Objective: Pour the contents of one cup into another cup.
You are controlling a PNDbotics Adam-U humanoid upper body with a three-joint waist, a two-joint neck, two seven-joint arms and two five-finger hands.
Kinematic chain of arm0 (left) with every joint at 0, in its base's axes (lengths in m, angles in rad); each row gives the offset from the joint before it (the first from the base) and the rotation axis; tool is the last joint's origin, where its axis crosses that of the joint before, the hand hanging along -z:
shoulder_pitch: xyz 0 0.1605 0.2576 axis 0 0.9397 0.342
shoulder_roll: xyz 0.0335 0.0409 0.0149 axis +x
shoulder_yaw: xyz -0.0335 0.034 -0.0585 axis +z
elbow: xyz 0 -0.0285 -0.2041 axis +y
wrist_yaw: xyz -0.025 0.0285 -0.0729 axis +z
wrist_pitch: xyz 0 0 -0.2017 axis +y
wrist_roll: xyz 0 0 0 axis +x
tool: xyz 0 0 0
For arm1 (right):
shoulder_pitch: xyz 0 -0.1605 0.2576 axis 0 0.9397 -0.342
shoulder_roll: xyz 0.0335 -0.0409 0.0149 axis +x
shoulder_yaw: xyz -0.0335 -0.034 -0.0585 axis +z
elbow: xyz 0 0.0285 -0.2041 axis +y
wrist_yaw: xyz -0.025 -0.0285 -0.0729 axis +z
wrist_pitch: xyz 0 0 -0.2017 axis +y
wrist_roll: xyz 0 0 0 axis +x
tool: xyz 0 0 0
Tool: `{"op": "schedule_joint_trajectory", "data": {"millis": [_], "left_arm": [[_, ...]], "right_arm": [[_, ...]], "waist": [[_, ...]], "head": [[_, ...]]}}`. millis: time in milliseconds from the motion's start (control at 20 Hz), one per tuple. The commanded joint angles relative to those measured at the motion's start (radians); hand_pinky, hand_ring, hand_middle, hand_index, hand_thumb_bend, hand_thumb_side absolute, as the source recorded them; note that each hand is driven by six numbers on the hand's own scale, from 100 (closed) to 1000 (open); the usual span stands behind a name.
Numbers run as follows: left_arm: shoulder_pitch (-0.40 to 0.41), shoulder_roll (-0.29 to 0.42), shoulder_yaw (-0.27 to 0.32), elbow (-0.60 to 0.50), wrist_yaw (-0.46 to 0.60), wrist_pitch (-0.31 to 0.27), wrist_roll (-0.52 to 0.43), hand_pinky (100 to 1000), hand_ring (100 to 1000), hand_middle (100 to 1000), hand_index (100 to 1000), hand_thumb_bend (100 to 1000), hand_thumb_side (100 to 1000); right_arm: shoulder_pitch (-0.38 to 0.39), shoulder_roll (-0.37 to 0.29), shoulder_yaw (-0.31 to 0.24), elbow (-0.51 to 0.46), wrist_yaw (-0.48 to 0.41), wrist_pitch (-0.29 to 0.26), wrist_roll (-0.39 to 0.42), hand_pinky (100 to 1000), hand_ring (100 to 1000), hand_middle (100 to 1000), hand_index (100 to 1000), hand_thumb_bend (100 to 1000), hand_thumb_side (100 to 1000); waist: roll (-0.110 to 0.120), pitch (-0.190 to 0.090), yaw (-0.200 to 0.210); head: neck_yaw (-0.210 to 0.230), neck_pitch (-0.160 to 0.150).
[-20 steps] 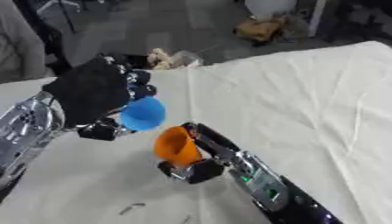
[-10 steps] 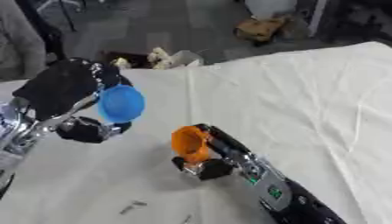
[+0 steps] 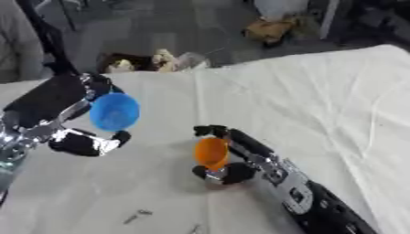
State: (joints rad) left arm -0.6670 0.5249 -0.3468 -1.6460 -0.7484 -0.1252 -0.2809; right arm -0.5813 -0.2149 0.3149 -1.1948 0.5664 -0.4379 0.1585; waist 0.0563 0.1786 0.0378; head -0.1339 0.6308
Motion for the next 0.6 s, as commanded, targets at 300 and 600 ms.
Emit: {"op": "schedule_joint_trajectory", "data": {"millis": [300, 600], "left_arm": [[0.011, 0.004, 0.014, 0.027, 0.123, -0.007, -0.069, 534, 574, 240, 435, 100, 307], [0.024, -0.013, 0.036, 0.082, 0.235, 0.01, -0.07, 537, 679, 301, 476, 100, 365]], "right_arm": [[0.001, -0.066, -0.049, -0.13, -0.02, 0.029, -0.014, 1000, 842, 811, 929, 445, 668], [0.071, -0.105, -0.094, -0.243, -0.034, 0.056, -0.062, 975, 754, 627, 737, 414, 695]], "waist": [[-0.009, -0.016, -0.01], [-0.021, -0.008, -0.024]], "head": [[0.01, -0.003], [0.022, -0.003]]}}
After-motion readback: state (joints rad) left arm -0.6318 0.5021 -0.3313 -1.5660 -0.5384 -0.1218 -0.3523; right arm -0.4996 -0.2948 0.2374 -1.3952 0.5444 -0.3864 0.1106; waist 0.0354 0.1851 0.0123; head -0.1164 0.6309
